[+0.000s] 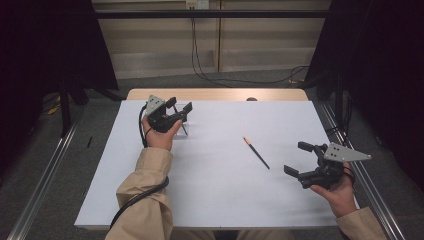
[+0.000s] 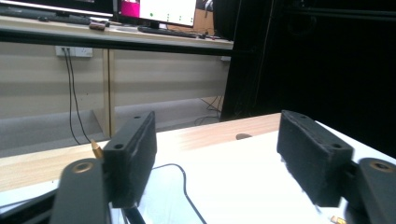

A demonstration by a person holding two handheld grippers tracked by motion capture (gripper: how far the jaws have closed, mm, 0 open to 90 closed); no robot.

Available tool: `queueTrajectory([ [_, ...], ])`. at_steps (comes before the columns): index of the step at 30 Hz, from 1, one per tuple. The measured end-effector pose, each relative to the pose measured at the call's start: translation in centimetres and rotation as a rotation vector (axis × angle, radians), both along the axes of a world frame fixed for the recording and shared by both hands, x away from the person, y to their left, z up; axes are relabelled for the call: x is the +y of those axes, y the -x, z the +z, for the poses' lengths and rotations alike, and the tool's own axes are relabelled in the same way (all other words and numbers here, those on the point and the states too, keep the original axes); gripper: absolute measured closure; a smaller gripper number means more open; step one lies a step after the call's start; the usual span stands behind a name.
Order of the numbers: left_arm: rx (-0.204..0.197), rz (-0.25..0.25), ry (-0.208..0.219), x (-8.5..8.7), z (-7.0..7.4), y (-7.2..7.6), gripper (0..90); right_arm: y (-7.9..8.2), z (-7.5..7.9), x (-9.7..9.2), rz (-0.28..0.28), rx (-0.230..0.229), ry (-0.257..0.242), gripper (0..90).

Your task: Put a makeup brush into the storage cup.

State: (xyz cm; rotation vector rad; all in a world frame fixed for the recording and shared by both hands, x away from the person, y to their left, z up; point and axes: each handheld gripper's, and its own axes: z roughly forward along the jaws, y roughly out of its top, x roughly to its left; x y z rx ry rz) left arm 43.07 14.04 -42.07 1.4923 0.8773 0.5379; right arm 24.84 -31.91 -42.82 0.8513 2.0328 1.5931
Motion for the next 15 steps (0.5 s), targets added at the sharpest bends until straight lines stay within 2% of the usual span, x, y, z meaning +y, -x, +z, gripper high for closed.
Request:
queueTrajectory([
  [15, -0.008, -0.07, -0.003, -0.24, 0.61, 1.03, 8.4, 0.01, 0.01, 0.06, -0.001, 0.002, 0.002, 0.7],
])
